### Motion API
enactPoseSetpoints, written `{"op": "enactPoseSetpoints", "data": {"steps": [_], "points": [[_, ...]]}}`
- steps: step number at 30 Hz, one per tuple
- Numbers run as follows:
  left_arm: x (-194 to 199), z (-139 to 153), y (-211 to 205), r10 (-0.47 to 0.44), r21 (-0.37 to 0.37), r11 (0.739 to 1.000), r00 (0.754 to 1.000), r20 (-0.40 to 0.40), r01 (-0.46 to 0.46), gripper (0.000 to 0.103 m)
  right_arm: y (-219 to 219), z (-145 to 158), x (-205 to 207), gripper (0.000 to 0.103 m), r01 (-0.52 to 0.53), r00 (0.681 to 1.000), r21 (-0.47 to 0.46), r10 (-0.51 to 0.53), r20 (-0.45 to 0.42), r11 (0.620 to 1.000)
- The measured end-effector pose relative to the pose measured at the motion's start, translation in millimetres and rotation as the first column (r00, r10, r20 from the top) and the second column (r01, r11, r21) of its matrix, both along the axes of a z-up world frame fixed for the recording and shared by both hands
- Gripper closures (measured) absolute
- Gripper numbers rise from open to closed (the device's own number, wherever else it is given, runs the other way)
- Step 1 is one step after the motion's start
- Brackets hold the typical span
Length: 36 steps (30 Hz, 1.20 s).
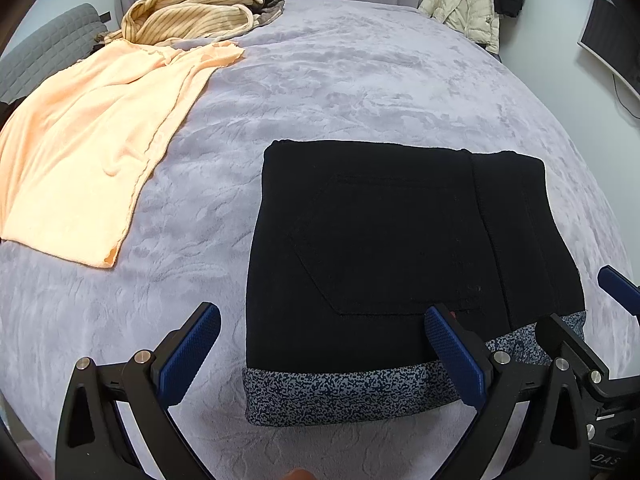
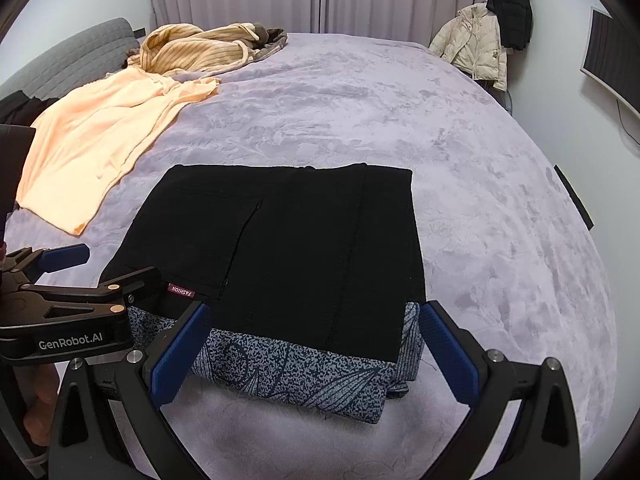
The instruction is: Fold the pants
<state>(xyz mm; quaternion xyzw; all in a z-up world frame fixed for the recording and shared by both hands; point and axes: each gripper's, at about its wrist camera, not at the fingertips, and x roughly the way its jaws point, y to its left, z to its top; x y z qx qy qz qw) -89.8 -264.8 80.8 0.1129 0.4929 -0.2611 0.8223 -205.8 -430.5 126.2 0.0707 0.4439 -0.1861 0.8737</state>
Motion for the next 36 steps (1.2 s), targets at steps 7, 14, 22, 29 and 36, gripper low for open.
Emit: {"op": "enactPoseSetpoints", "data": {"steps": [7,14,22,29,36], "points": [[0.4,-0.3,-0.3,-0.002,0.001,1.0,1.0,-0.001,0.002,0.001,-1.6,-1.3,-0.8,0.0,0.001,1.0,0.004,-0.001,-0.002,1.0],[-1.7,-1.2,-1.9,-0.007,0.003,1.0,1.0,-0.003,0.007,0.001,-2.4,-1.3,-1.9,0.0,-0.001,1.0,0.005,0.001,0.0,1.0],[-2.4,-0.9,-2.2,-0.011,-0.004,1.0,1.0,-0.006,0.011,0.001,-2.0,0.1,-3.0,0.0,-0.006,1.0,0.001,0.006,0.003,1.0],[-2.6,-1.0,-2.3,-0.021,-0.01,1.0,1.0,-0.016,0.021,0.001,-1.9,0.7,-3.2,0.0,-0.007,1.0,0.0,0.007,0.005,1.0],[-3.6,-0.6,-3.5,-0.035,-0.024,0.999,0.999,-0.03,0.034,0.001,-1.6,3.3,-4.3,0.0,-0.01,1.0,-0.002,0.01,0.01,1.0]]}}
